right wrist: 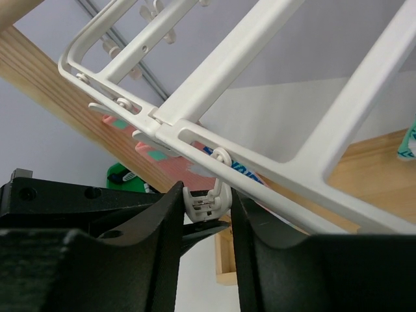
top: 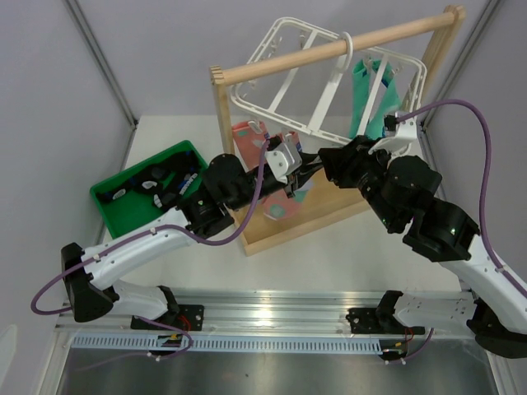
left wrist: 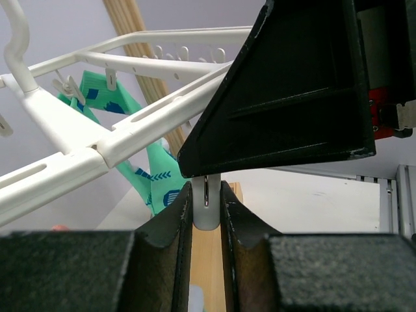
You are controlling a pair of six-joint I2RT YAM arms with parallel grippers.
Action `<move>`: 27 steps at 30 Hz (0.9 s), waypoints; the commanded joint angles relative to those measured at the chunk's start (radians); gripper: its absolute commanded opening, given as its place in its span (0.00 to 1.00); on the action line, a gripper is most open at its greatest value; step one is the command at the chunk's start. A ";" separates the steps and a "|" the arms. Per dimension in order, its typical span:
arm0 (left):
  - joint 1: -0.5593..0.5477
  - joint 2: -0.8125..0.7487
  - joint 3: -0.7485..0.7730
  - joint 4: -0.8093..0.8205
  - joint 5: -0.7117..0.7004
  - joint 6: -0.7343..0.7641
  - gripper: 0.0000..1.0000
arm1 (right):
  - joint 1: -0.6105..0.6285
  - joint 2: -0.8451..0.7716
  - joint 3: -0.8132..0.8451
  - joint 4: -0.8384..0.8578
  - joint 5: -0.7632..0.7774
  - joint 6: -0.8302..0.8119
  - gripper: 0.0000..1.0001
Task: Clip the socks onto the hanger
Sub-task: Open the clamp at the hanger.
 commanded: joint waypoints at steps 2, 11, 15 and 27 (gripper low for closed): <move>-0.016 -0.034 -0.027 -0.052 0.074 -0.024 0.25 | -0.019 -0.010 0.007 0.115 0.077 -0.020 0.32; -0.016 -0.089 -0.032 -0.098 -0.013 -0.096 0.64 | -0.021 0.002 0.003 0.115 0.071 -0.023 0.12; -0.016 -0.134 -0.029 -0.148 -0.079 -0.159 0.80 | -0.021 0.010 0.004 0.119 0.070 -0.026 0.05; 0.044 -0.337 -0.102 -0.503 -0.365 -0.430 0.99 | -0.025 0.013 -0.017 0.124 0.063 -0.026 0.00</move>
